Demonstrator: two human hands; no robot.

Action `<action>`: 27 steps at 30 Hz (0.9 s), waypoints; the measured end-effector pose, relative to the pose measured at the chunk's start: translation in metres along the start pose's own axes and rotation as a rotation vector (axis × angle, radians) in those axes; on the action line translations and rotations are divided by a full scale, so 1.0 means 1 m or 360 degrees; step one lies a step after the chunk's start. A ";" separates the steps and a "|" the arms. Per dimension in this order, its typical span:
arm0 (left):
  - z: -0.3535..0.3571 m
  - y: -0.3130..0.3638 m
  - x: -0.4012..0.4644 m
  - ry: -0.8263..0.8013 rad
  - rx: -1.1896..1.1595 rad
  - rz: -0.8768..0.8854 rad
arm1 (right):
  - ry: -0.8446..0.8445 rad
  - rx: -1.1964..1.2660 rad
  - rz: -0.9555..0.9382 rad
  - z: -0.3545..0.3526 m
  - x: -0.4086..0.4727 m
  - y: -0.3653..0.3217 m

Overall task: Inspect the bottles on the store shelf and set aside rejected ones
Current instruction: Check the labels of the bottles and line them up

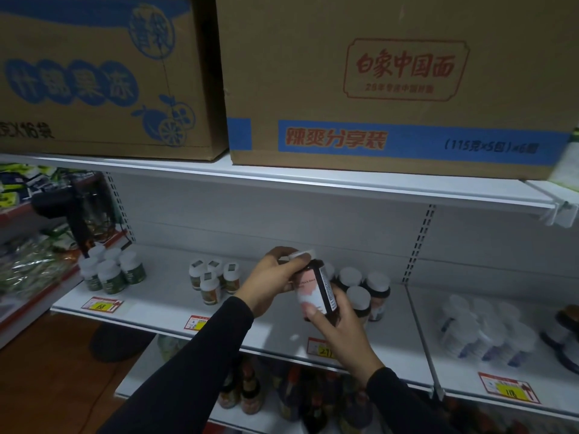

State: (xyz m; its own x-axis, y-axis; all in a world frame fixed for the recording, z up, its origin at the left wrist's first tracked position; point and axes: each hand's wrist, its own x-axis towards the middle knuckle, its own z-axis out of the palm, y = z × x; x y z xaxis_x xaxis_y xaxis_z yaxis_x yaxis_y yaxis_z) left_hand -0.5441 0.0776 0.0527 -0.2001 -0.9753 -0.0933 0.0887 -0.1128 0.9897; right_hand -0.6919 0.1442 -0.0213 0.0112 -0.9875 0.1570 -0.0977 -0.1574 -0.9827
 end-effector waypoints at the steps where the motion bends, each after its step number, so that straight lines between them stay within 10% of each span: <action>1: 0.000 0.000 -0.001 0.0035 -0.0005 0.0007 | 0.0000 -0.0019 -0.0004 0.000 0.000 -0.001; 27: 0.002 0.006 0.003 0.0014 -0.0046 -0.0039 | -0.0010 0.0229 0.0056 -0.005 0.003 -0.007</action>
State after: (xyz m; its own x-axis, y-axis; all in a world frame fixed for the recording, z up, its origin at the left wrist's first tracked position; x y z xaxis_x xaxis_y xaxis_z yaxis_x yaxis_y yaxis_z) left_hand -0.5466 0.0741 0.0591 -0.1941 -0.9738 -0.1184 0.1119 -0.1419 0.9835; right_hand -0.6958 0.1425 -0.0131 0.0163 -0.9924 0.1220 0.0458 -0.1211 -0.9916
